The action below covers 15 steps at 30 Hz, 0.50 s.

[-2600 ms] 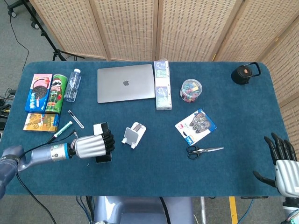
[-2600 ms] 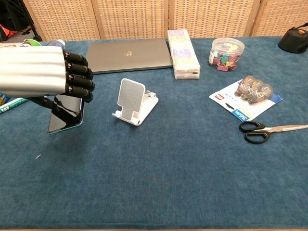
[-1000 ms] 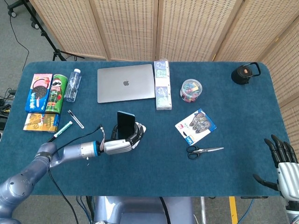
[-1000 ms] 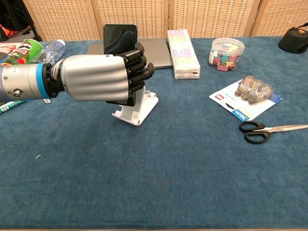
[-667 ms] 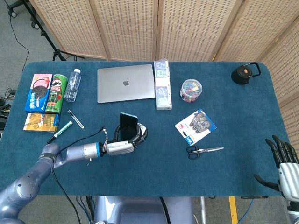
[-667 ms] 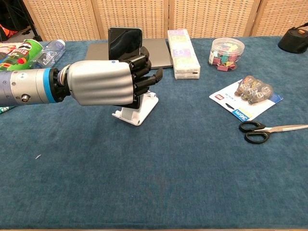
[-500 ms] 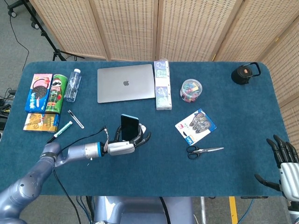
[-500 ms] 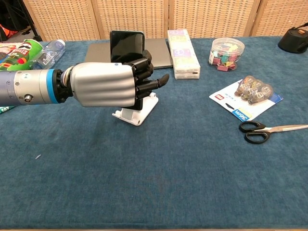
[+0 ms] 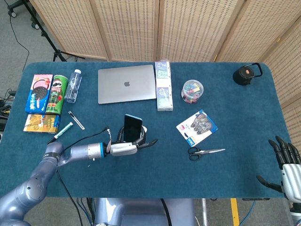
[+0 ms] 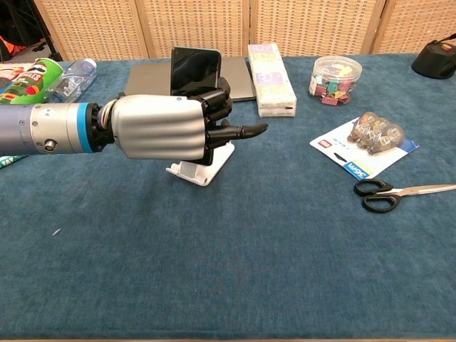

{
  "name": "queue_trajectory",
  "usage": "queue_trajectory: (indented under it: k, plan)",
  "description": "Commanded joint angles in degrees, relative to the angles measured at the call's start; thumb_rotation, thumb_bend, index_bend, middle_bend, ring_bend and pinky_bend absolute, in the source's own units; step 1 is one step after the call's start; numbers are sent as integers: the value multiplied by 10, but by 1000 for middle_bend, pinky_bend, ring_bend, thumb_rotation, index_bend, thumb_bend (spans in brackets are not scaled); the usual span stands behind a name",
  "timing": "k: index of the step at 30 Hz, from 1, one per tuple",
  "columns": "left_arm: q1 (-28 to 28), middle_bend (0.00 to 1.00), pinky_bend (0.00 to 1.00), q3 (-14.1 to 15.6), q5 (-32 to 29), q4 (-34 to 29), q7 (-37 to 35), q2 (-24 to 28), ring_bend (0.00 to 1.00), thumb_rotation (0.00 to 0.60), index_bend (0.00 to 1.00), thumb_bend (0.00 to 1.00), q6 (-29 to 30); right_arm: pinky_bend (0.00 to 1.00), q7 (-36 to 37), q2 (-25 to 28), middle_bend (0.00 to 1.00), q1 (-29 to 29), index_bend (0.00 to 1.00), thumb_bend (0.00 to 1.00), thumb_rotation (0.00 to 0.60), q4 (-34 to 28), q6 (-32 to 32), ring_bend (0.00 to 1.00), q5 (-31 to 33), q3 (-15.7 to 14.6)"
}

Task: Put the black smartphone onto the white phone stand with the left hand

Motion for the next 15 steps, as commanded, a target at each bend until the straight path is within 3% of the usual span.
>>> queue_trajectory:
  k: [1,15]
  plan:
    - [3,76,356,5,-2,7,-1,-4,434,600,362,98,3,0,0,0,0,0,0,0,600,0,-1,0,0,-1]
    - [10,23,332,29,-8,28,-9,-12,374,600,338,99,7,0,4,2,0,0,0,0,600,-2,0,0,-5,-3]
